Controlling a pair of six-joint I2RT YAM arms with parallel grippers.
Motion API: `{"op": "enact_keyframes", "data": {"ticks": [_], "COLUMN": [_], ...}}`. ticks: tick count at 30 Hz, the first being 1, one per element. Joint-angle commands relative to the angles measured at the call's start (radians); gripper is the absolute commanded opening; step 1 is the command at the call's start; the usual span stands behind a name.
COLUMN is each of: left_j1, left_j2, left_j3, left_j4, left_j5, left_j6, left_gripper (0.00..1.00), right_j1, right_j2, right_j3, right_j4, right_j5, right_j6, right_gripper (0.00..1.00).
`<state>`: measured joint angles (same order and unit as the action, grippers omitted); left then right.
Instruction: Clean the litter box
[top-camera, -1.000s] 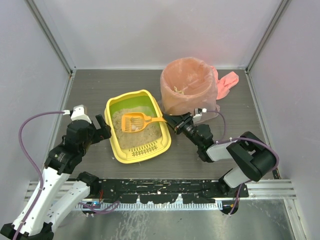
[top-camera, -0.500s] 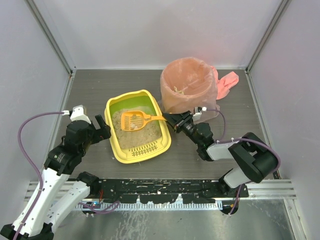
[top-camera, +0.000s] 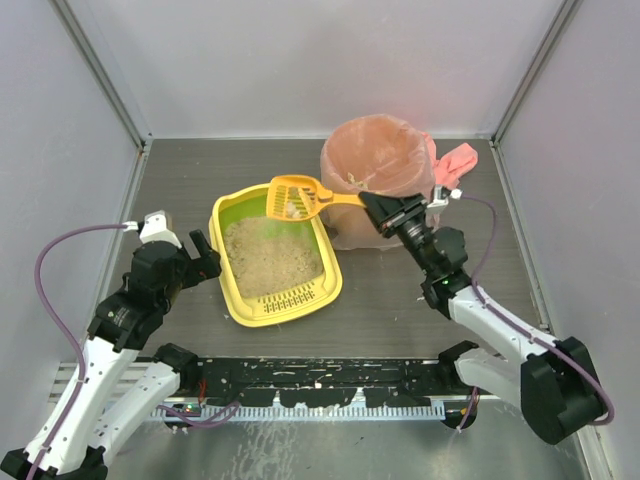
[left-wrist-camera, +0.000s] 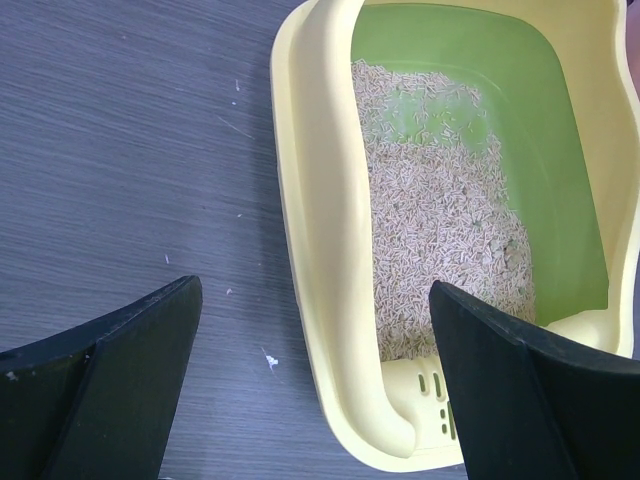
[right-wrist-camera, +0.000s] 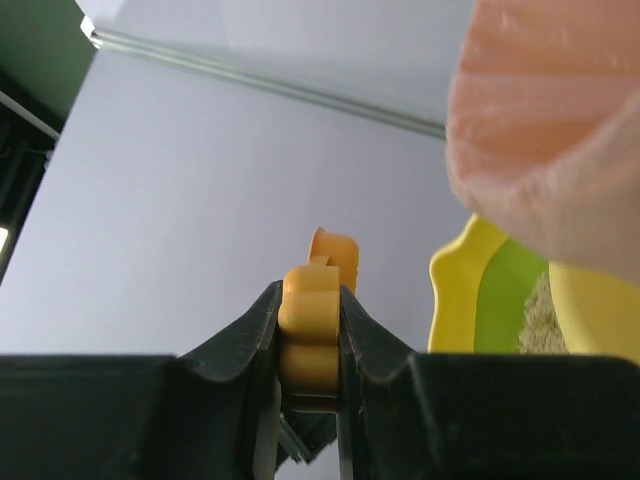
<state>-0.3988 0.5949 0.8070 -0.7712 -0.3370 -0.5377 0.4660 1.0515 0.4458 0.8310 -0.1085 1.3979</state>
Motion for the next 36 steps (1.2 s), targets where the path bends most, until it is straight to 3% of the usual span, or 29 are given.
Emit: {"op": "enact_keyframes", "data": {"ticks": [1, 9, 12, 14, 21, 26, 33, 36], "left_j1": [-0.002, -0.002, -0.002, -0.002, -0.002, -0.002, -0.002, -0.002], "left_j2": [-0.015, -0.035, -0.034, -0.033, -0.032, -0.024, -0.013, -0.013], "left_j3": [-0.003, -0.005, -0.007, -0.009, -0.017, -0.016, -0.02, -0.023], "left_j4": [0.027, 0.016, 0.015, 0.014, 0.026, 0.034, 0.041, 0.041], "left_j5": [-0.009, -0.011, -0.007, -0.001, 0.015, 0.025, 0.03, 0.032], "left_j6": [-0.011, -0.012, -0.01, -0.011, -0.01, -0.009, -0.007, -0.009], "left_gripper": [0.98, 0.98, 0.98, 0.98, 0.98, 0.98, 0.98, 0.98], "right_j1": [-0.135, -0.518, -0.611, -0.641, -0.642, -0.616, -0.432, -0.316], "right_j2": [-0.062, -0.064, -0.021, 0.005, 0.031, 0.032, 0.077, 0.088], "right_j3": [0.13, 0.236, 0.306, 0.366, 0.51, 0.586, 0.787, 0.851], "right_j4": [-0.101, -0.129, -0.17, -0.239, -0.403, -0.487, -0.765, -0.866], "right_j5": [-0.08, -0.29, -0.344, -0.361, -0.369, -0.366, -0.32, -0.209], "right_j6": [-0.025, 0.06, -0.001, -0.13, -0.614, -0.865, -1.306, -1.463], "right_gripper": [0.01, 0.01, 0.01, 0.01, 0.01, 0.01, 0.01, 0.01]}}
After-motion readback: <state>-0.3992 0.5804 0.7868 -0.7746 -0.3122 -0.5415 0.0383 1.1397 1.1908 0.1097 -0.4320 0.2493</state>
